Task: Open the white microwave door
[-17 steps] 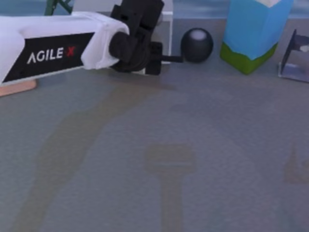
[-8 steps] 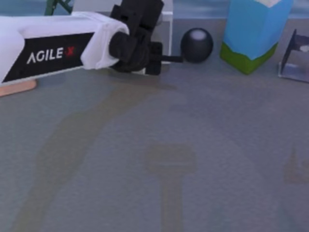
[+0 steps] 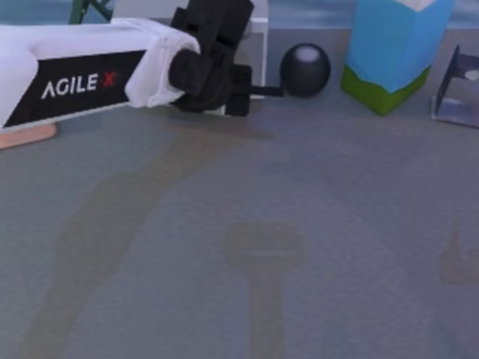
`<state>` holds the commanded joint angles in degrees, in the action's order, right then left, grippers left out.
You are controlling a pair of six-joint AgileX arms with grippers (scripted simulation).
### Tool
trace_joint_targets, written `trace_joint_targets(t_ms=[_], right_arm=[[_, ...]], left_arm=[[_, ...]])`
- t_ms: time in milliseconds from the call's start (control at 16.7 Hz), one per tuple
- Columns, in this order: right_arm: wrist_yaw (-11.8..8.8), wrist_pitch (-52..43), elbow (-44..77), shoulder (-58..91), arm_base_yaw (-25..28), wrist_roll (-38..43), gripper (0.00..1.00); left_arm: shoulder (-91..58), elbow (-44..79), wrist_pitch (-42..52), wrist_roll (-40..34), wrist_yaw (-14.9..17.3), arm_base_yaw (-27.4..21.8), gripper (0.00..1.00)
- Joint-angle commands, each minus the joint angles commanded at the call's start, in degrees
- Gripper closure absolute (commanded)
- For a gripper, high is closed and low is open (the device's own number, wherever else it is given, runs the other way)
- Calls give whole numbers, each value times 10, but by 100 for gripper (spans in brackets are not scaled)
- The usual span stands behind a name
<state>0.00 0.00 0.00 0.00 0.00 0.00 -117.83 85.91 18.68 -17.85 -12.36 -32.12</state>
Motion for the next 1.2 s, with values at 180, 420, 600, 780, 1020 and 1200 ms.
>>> trace_joint_targets(t_ms=[180, 420, 600, 780, 1020, 1200], right_arm=[[0, 0, 0, 0, 0, 0, 0], [0, 0, 0, 0, 0, 0, 0], [0, 0, 0, 0, 0, 0, 0], [0, 0, 0, 0, 0, 0, 0], [0, 0, 0, 0, 0, 0, 0], [0, 0, 0, 0, 0, 0, 0]], left_arm=[[6, -13, -4, 11, 6, 4, 100], [23, -35, -18, 33, 20, 11, 100], [25, -40, -19, 37, 23, 12, 100], [25, -40, -19, 37, 23, 12, 100], [25, -40, -19, 37, 23, 12, 100], [25, -40, -19, 37, 23, 12, 100]])
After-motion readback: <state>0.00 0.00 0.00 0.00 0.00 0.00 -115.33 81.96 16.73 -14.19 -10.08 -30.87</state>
